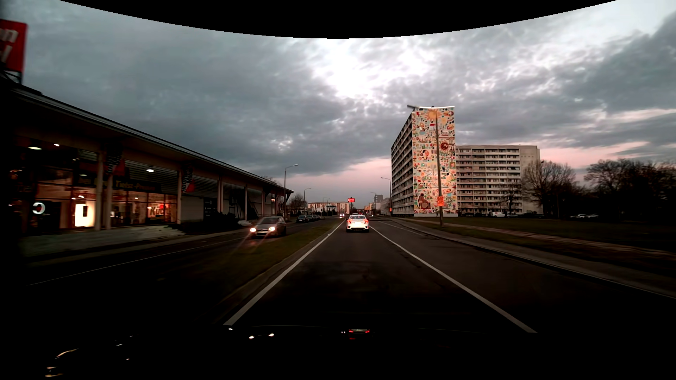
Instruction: Follow the waypoints while adhering to traffic rules and regulations
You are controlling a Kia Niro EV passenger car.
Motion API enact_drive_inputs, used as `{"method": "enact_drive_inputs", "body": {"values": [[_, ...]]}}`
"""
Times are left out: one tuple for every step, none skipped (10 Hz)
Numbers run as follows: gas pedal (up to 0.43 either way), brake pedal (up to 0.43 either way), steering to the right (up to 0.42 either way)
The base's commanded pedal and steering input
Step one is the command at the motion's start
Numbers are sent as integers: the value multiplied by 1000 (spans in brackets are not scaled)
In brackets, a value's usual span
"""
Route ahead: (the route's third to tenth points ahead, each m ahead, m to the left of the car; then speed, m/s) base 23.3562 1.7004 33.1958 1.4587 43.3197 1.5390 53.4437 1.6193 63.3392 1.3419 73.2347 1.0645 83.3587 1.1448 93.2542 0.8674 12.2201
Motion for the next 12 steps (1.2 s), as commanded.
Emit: {"method": "enact_drive_inputs", "body": {"values": [[59, 0, -3], [59, 0, -3], [59, 0, -3], [59, 0, -4], [59, 0, -3], [59, 0, -3], [59, 0, -3], [59, 0, -3], [59, 0, -3], [59, 0, -3], [59, 0, -3], [59, 0, -3]]}}
